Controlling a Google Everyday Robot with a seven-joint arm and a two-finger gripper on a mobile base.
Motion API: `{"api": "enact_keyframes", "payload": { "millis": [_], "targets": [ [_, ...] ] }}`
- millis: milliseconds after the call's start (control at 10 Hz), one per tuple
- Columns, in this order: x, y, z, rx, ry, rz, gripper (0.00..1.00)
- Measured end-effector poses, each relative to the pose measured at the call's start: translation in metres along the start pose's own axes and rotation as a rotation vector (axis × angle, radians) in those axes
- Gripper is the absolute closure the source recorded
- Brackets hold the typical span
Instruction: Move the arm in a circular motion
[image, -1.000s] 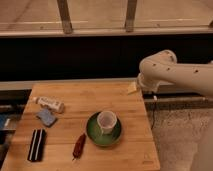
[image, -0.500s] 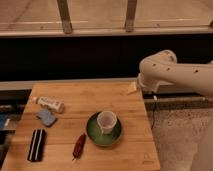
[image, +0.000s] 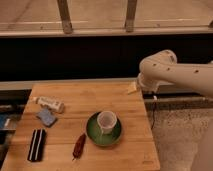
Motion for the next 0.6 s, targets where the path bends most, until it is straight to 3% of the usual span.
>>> {"api": "enact_keyframes", "payload": {
  "millis": [200,400,600],
  "targets": [
    [-0.024,0.007,-0.002,-0.027,-0.026,-0.027,0.20],
    [-0.046,0.030,0.003,-0.050,-0.039,-0.064,0.20],
    [-0.073,0.074,0.008,-0.081,-0.054,-0.137,0.20]
  ]
}}
